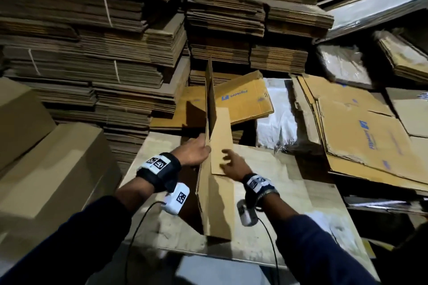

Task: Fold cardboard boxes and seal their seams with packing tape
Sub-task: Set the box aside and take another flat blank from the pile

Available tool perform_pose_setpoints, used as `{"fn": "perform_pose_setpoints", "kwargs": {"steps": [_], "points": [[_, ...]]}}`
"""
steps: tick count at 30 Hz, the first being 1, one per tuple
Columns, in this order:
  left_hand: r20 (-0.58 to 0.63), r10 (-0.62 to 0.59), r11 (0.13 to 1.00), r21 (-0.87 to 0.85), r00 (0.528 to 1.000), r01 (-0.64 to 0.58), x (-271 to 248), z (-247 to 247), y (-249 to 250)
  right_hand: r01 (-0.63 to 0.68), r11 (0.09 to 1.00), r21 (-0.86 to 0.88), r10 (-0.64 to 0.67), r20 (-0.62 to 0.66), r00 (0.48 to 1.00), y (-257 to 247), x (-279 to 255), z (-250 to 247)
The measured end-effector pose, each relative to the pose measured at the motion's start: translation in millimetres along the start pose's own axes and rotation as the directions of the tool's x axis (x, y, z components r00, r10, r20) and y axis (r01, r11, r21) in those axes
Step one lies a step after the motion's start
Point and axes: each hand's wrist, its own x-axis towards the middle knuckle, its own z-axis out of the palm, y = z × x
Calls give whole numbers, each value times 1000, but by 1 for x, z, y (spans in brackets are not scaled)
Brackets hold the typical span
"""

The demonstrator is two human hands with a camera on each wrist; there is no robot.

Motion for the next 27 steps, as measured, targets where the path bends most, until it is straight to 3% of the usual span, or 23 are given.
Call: {"fn": "perform_pose_setpoints", "kwargs": {"steps": [2,5,13,18,22,27], "points": [[24,-15,1000,11,1000,14,-6,5,-8,-35,961,274,85,-169,982,-29,10,-18],[51,-3,999,49,999,1,-17,16,-12,-72,875,479,183,-189,965,-72,19,-36],[44,2,999,36,999,-4,-25,31,-12,-81,951,297,108,-76,991,-108,54,-34],[29,5,1000,24,1000,-6,-26,30,-7,-80,922,379,98,-28,995,-94,71,-46],[38,20,1000,3,999,-21,-27,31,-20,-74,981,178,92,-92,992,-82,79,-69],[48,61,995,80,997,-65,-30,31,-13,-15,997,80,25,-125,992,-86,87,-76]]}}
